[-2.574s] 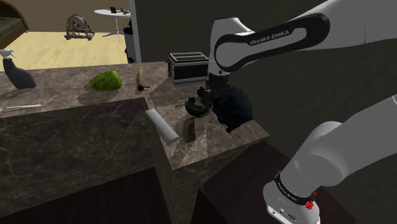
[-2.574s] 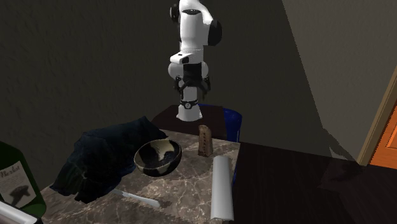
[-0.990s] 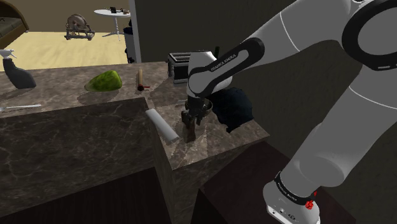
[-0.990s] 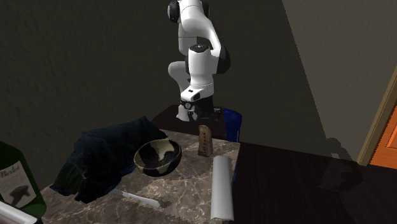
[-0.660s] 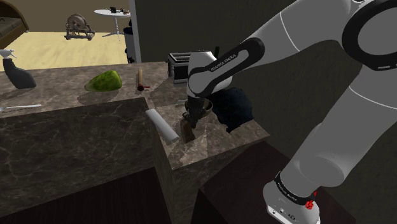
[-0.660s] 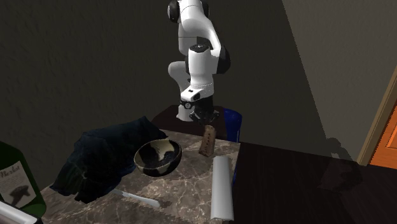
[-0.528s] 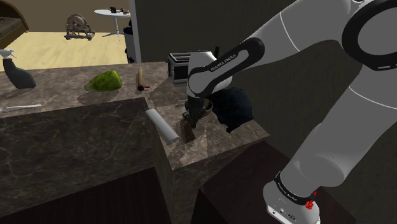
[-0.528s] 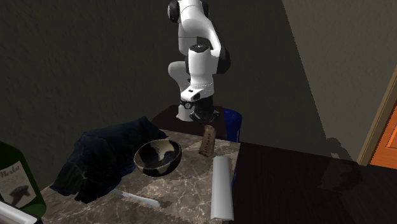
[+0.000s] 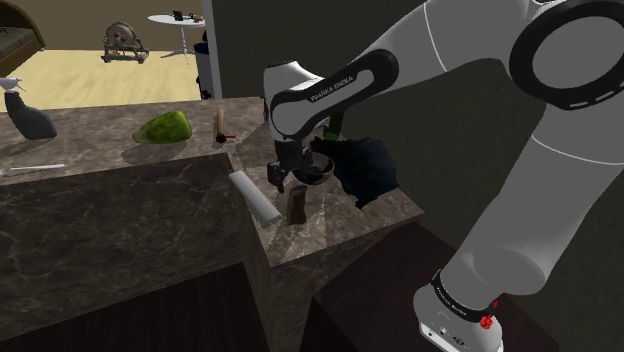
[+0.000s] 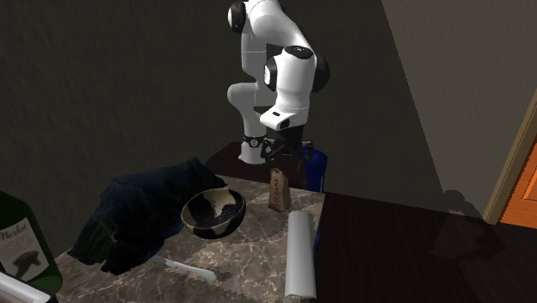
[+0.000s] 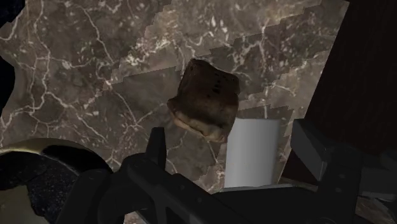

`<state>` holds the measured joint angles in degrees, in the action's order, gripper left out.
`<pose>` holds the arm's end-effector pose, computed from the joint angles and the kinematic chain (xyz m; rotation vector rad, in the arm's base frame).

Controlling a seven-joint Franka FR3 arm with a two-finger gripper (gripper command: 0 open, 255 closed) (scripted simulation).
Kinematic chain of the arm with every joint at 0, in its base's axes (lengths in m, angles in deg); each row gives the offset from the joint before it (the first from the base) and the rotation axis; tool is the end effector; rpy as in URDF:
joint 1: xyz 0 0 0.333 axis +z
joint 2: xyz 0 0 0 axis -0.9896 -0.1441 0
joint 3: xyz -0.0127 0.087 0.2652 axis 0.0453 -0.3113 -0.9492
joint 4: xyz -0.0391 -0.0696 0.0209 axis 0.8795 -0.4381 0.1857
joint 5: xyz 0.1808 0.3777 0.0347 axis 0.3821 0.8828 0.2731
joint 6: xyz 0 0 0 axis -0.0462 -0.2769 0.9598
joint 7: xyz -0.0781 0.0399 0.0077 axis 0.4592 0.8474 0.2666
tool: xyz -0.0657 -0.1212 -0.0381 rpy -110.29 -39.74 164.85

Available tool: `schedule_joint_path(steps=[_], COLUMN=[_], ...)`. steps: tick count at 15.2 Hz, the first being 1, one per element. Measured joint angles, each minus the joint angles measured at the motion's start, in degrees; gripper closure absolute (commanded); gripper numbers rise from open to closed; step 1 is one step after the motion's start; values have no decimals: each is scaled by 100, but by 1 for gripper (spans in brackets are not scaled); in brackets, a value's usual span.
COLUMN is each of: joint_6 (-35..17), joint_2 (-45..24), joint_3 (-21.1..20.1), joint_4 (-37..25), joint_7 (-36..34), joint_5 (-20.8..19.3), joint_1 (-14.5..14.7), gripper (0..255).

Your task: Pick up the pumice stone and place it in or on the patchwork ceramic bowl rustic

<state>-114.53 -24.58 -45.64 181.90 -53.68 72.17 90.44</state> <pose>0.5197 0.1675 0.2496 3.0580 0.0655 -0.2379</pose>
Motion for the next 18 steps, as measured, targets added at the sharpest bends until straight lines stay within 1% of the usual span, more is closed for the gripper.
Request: schedule_joint_path(steps=[2, 4, 8, 14, 15, 18], joint_6=[132, 47, -209, -272, -273, -274], joint_2=[-133, -211, -344, -357, -357, -355], joint_3=[-17, -14, -1, 4, 4, 5], joint_4=[-168, -132, 6, 51, 52, 51], joint_7=[-143, -189, -227, -230, -230, -230], joint_5=[-164, -223, -276, -285, -285, -286], joint_1=[56, 67, 69, 65, 65, 64], gripper=[0, 0, 0, 0, 255, 255])
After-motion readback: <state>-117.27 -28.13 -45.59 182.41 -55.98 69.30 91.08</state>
